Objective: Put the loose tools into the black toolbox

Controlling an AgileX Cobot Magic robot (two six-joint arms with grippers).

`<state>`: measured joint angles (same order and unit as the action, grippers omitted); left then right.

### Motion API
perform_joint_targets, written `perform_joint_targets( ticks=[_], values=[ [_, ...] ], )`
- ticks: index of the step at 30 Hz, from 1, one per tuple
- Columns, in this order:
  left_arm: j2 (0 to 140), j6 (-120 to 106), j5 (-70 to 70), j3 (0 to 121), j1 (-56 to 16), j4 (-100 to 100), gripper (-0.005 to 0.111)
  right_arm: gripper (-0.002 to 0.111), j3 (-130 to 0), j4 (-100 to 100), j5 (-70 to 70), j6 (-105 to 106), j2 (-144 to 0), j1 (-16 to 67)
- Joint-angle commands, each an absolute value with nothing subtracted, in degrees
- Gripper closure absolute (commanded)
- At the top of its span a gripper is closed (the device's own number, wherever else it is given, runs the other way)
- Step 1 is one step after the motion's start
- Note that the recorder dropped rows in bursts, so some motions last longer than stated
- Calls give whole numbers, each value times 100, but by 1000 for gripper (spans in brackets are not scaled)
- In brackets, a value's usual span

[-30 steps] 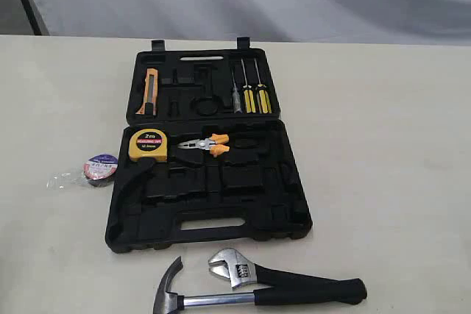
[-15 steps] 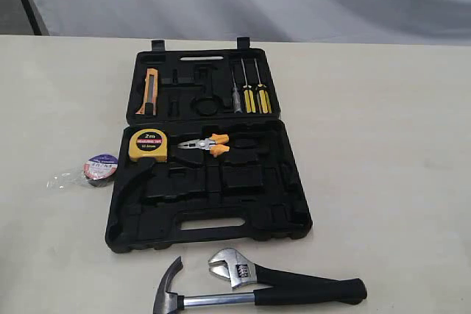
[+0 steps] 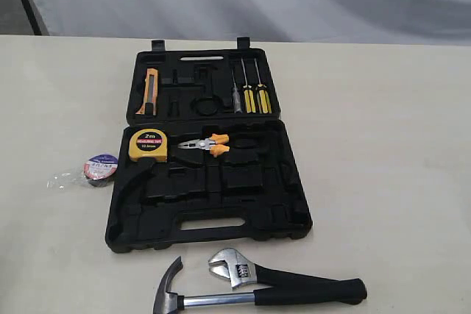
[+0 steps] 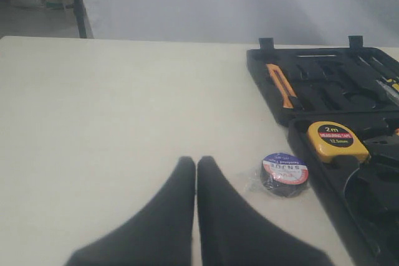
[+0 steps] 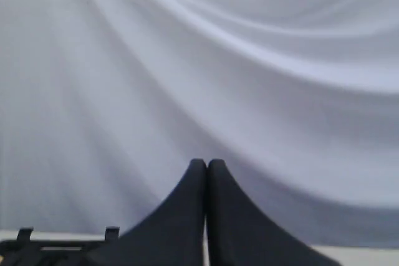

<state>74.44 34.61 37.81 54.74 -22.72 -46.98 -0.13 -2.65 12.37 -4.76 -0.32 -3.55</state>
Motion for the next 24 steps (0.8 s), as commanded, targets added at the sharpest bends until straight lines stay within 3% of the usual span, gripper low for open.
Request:
perform_joint_targets(
  ticks=[1,8,12,18,21,24],
  values=[
    [7398,3520,3683,5420,-2253,-4620,105,108,0,-303,1998,-446,0,-393],
    [7398,3520,3683,5420,-2253,-4620,105,108,-99,-267,2080,-335,0,-393],
    [7398,3520,3683,5420,-2253,-4620,105,108,-1137,-267,-51,-335,-152,-393],
    [7398,3520,3683,5420,-2253,-4620,105,108,-3108,144,-3456,-435,-1744,-382],
    [7398,3520,3683,5420,-2253,-4620,105,108,-3703,877,-4764,277,-2845,-382],
    [7398,3520,3683,5420,-2253,-4620,105,108,-3941,2095,-5213,1376,-3855,-382]
  ],
)
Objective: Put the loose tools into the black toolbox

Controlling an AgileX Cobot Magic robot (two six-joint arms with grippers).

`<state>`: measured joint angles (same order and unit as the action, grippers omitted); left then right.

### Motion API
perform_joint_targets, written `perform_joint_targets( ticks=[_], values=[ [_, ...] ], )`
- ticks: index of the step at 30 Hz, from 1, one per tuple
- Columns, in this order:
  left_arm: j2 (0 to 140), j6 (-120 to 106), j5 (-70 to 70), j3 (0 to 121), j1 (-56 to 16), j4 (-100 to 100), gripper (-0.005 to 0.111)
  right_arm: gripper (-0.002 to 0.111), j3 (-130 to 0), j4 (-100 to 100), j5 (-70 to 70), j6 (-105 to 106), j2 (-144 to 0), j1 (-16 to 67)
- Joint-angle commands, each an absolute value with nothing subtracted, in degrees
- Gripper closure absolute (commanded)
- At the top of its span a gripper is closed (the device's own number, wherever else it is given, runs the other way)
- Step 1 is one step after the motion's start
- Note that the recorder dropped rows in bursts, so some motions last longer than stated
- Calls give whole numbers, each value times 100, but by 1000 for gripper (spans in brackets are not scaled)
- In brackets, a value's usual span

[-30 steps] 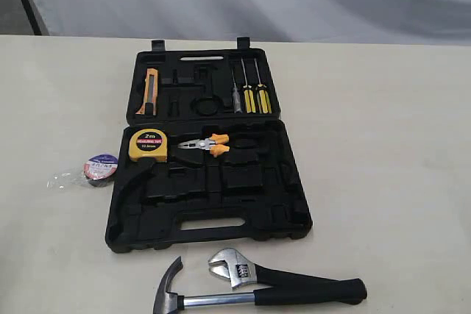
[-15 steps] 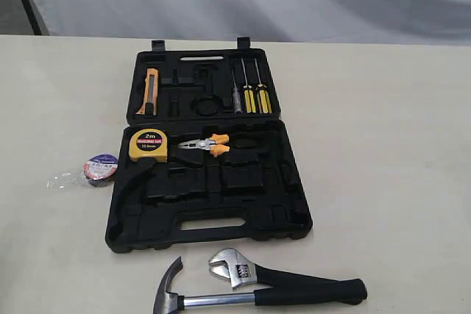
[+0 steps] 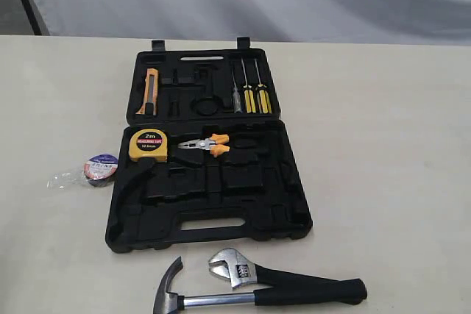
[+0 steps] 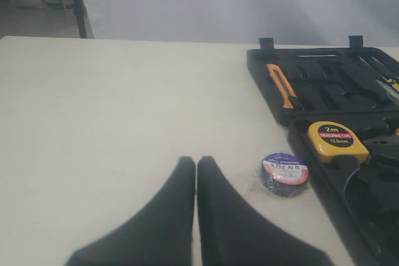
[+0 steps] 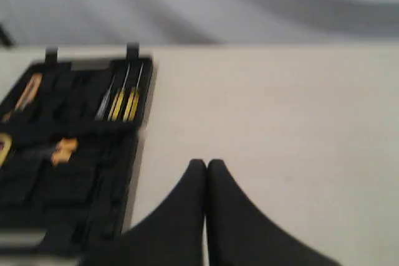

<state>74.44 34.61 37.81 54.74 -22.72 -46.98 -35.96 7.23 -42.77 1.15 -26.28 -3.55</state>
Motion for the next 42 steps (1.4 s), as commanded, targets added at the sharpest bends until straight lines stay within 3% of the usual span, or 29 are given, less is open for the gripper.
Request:
perform_joint_targets(
  ticks=[1,7,21,24,29,35,42],
  values=[
    [7398,3520,3683,5420,-2253,-4620,105,108,-3956,2649,-5247,1791,-4111,-382],
    [7398,3520,3683,5420,-2253,-4620,105,109,-3956,4502,-5220,3970,-5616,298],
    [7398,3520,3683,5420,-2253,-4620,105,108,-4137,3902,-3017,5167,-8036,4573],
    [7398,3520,3683,5420,-2253,-4620,105,99,-4381,3394,-2831,5015,-8536,5073],
    [7398,3520,3683,5420,-2253,-4620,105,67,-4871,3295,-2854,5002,-9315,5275],
    [7398,3520,3683,5420,-2253,-4620,105,64,-5264,2532,-2949,4652,-9902,5275],
    [7398,3520,3683,5420,-2253,-4620,105,64,-5730,954,-3912,2814,-10154,5275]
  ],
)
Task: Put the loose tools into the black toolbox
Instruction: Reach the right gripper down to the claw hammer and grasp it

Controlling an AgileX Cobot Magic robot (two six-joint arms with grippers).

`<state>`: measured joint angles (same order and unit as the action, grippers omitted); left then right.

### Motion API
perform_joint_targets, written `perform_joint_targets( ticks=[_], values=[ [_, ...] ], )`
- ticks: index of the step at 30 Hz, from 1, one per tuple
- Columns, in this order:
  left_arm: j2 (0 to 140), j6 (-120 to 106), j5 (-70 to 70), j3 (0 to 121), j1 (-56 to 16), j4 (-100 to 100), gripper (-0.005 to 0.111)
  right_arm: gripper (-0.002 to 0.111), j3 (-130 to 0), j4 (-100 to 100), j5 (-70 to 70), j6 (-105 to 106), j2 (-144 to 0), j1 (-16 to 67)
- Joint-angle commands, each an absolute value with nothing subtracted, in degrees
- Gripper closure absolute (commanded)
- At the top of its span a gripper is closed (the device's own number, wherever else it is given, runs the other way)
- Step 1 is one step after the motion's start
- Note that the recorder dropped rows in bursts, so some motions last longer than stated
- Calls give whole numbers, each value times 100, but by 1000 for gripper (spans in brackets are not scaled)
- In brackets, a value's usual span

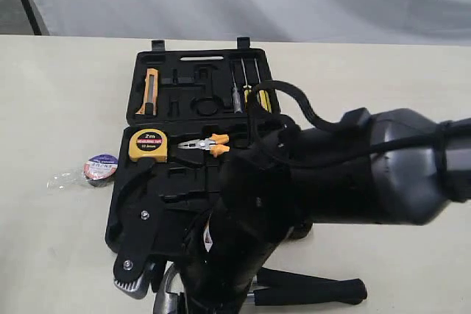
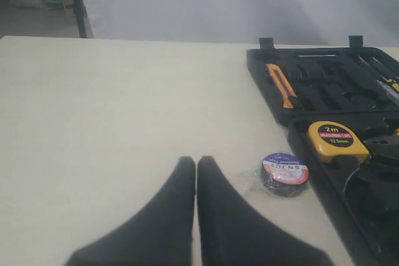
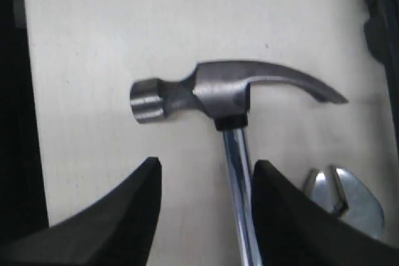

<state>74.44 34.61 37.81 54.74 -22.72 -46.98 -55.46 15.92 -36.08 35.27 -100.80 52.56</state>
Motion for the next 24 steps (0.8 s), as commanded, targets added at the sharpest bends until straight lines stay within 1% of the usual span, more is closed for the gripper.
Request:
perform_joint_targets(
  ticks=[1,12,13,14,16,17,21,24],
  values=[
    [7398,3520,3683,5420,-2253,-4620,105,64,-5730,954,-3849,2812,-10177,5275],
    [7398,3520,3683,5420,-2253,-4620,105,65,-5720,684,-3795,2829,-10793,5290],
    [7398,3520,3683,5420,-2253,-4620,105,68,-5730,684,-3795,2836,-10824,5290],
    [7398,3520,3683,5420,-2253,-4620,105,76,-5730,684,-3808,2836,-10824,5290],
    [7398,3520,3683,5420,-2253,-4620,105,101,-5793,684,-3918,2843,-10741,5290],
    [7398,3520,3683,5420,-2253,-4620,105,108,-5865,684,-3982,2830,-10672,5290],
    [7398,3520,3683,5420,-2253,-4620,105,109,-6338,739,-4275,2856,-10270,5290],
    [7398,3520,3683,5420,-2253,-4620,105,109,-7013,707,-4640,3270,-10020,5278]
  ],
)
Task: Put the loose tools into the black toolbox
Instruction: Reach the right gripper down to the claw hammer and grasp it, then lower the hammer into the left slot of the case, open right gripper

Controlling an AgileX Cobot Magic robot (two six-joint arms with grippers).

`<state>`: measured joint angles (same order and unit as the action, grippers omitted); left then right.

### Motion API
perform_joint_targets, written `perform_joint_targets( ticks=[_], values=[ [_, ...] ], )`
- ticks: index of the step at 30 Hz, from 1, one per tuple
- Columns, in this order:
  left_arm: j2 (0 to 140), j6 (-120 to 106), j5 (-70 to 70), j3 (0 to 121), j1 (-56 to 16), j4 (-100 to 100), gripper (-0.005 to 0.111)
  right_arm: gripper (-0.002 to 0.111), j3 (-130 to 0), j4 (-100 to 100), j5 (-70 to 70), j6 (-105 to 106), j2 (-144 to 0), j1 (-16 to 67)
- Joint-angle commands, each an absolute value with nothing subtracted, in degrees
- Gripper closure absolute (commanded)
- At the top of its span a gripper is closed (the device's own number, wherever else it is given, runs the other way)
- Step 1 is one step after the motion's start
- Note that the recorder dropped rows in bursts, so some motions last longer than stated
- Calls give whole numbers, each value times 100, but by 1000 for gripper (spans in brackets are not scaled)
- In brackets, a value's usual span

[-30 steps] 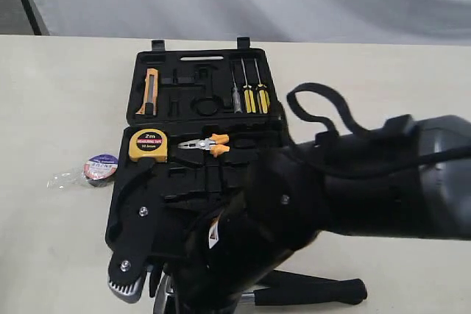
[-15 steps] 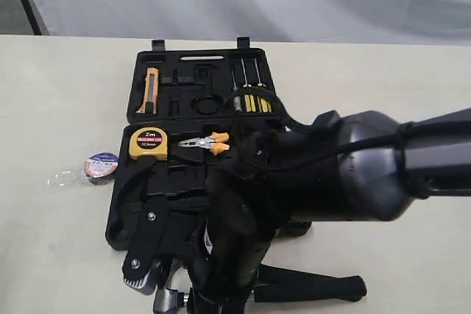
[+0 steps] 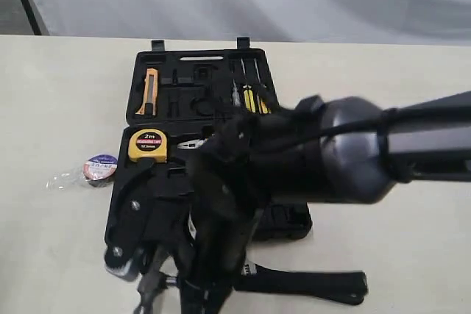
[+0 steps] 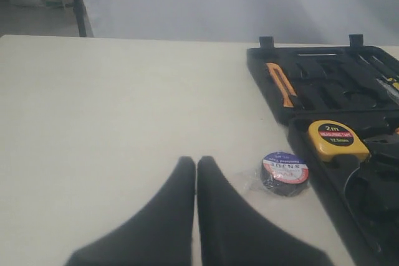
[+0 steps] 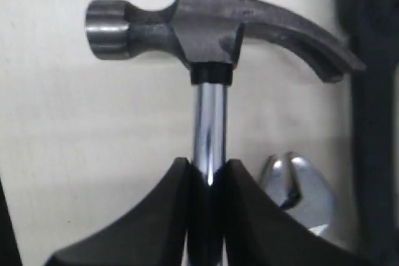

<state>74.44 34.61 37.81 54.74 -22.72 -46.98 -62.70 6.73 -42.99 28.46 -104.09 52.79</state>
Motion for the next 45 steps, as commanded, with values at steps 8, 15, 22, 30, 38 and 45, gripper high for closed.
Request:
perform_joint_targets(
  ticks=[8,15,22,30,38,45],
  values=[
    [7398,3520,3683,5420,-2253,-4620,105,109,-8458,77,-5123,3626,-10772,4856],
    [7398,3520,3683,5420,-2253,-4620,105,109,-8884,368,-5131,4682,-11625,4484],
    [7398,3520,3683,5420,-2253,-4620,105,109,-8884,747,-5022,5425,-11906,4432],
    [7398,3520,3683,5420,-2253,-4620,105,97,-8884,502,-4990,5311,-11969,4418],
    [7398,3520,3683,5420,-2253,-4620,105,49,-8884,546,-4895,4999,-11851,4418],
    [7398,3520,3683,5420,-2253,-4620,105,106,-9237,566,-4891,3185,-11500,4407]
  ],
)
